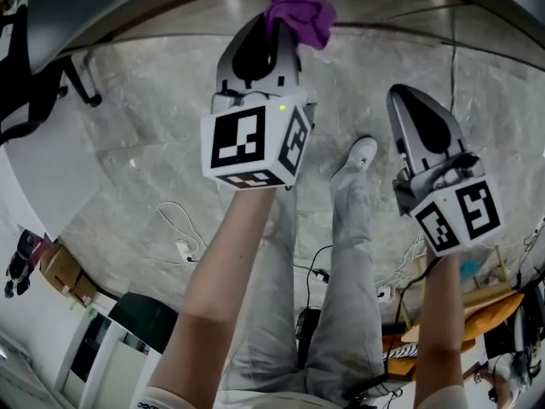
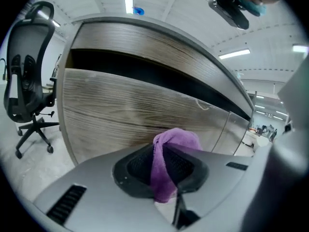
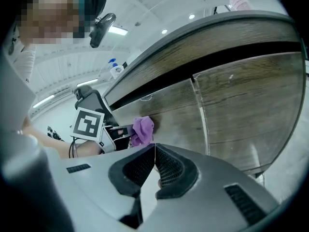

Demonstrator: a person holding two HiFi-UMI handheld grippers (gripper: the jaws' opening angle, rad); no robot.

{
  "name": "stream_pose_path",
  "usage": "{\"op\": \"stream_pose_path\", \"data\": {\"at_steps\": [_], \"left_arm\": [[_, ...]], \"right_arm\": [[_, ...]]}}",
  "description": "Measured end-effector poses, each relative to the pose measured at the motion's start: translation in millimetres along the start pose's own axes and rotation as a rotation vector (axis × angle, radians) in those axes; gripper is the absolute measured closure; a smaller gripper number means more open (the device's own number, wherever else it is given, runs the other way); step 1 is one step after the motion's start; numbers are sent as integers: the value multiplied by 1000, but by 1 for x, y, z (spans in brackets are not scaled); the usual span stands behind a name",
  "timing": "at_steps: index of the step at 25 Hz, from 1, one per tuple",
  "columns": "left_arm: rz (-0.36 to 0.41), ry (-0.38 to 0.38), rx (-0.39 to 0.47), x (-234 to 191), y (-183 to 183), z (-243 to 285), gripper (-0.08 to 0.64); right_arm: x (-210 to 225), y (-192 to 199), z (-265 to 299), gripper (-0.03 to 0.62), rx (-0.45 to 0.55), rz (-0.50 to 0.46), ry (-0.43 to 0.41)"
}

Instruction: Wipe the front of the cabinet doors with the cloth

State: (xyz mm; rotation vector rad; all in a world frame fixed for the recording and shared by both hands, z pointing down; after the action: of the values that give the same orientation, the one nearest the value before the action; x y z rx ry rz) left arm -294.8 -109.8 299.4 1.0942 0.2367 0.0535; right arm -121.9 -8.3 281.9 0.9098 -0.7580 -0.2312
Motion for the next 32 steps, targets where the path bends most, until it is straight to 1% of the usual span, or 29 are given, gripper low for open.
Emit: {"op": "stream_pose_path", "data": {"at_steps": [3,9,14,19,22,25,29,32], "left_arm": [[-2,-46,10,-34,-11,-10,505],[-2,-100,23,-98,-25,-21,505],[-4,-127,27,-131,-29,-26,505],[12,-159,38,-164,-30,-30,505],[19,-183,41,-171,-29,-32,505],[31,-201,45,-169,-25,-37,506],[41,-195,54,-155,-15,-52,507],[37,-188,47,-133,-3,-60,507]], "right_arm": [[-14,-7,10,565,9,-2,1],[-45,-10,40,565,3,-18,0],[-61,-10,58,565,1,-18,0],[-76,-9,78,565,5,-19,-15],[-78,-7,80,565,5,-16,-26],[-75,1,75,565,3,-10,-34],[-69,13,63,565,-4,3,-43],[-62,18,50,565,-9,2,-55]]}}
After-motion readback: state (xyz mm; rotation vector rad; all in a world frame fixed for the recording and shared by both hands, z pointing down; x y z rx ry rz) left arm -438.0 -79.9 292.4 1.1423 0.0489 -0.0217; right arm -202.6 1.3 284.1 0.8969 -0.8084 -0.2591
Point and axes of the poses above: the fingertips, and each gripper's own axes: z forward along the fingers, x to its right, y out of its underside, the point moved 5 cm from there along -z, backward along the fingers, and after that the axes turned 10 degrees about -y, right-handed, at the moved point
